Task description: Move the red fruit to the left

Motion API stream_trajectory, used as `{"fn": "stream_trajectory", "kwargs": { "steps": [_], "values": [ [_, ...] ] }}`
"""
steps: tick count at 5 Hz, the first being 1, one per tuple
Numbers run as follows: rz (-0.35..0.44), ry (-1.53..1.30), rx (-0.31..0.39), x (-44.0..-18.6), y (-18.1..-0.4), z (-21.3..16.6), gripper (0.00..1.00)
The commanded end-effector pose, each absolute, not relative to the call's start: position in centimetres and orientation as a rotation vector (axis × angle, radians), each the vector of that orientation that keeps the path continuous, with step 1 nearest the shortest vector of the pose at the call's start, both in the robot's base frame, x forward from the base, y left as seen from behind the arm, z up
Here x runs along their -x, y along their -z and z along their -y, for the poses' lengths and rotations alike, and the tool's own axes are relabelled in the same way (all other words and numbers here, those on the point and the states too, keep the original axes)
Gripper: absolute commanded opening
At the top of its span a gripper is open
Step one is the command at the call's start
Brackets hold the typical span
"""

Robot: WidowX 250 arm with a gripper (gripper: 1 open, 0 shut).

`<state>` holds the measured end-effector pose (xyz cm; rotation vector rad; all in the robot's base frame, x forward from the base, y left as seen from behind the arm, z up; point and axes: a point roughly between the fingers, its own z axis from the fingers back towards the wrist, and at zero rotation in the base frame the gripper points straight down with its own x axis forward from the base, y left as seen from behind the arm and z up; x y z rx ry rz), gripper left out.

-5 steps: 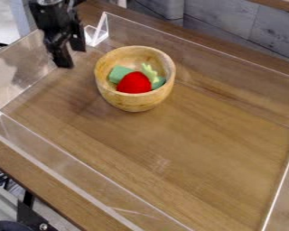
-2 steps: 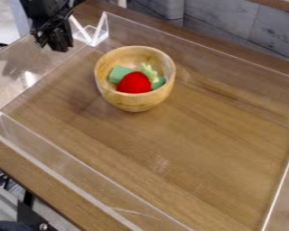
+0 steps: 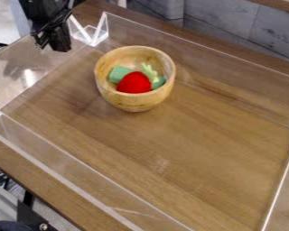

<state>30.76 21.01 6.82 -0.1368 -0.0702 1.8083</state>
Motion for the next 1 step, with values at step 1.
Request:
{"fn": "stream_trajectory", "kwargs": {
  "steps": [1],
  "values": [
    [0.118, -1.77, 0.143, -31.39, -7.92, -21.03, 0.0]
  ]
}}
